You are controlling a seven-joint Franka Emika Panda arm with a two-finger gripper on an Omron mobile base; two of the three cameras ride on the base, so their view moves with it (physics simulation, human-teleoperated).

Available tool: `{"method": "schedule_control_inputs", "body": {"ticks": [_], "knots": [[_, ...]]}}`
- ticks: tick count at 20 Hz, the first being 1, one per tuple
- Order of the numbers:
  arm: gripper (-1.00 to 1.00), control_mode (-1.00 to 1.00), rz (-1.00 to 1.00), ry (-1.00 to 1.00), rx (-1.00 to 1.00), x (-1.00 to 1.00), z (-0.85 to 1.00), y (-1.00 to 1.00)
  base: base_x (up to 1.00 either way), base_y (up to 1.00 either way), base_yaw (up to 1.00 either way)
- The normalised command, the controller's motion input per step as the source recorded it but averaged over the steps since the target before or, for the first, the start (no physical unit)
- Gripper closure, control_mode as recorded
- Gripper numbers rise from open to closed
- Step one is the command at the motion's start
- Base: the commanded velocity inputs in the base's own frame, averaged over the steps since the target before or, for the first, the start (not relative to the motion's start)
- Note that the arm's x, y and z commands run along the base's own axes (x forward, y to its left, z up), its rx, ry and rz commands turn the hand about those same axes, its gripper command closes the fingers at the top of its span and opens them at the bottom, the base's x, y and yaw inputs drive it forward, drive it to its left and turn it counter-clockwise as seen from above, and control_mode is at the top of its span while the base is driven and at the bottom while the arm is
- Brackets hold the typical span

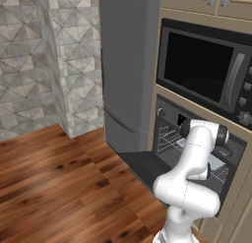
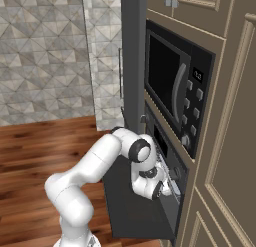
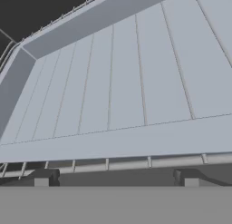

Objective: Take the baked cake out of the oven and place it on the plate for cooling. Then close the oven door.

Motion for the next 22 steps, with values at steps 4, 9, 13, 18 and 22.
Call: {"method": "schedule_control_inputs", "body": {"ticks": [4, 9, 13, 18, 22], "knots": [[-1.0, -1.0, 0.0, -0.11, -0.13, -0.69, 0.01, 0.34, 0.0, 0.0, 0.0], [-1.0, -1.0, 0.0, 0.02, -0.06, -0.92, 0.13, 0.54, 0.0, 0.0, 0.0], [-1.0, -1.0, 0.0, 0.01, -0.06, -0.72, 0.47, 0.68, 0.0, 0.0, 0.0], [-1.0, -1.0, 0.0, -0.09, -0.09, -0.47, 0.85, 0.48, 0.0, 0.0, 0.0], [-1.0, -1.0, 0.0, -0.04, -0.13, -0.63, 0.66, 0.53, 0.0, 0.0, 0.0]]}}
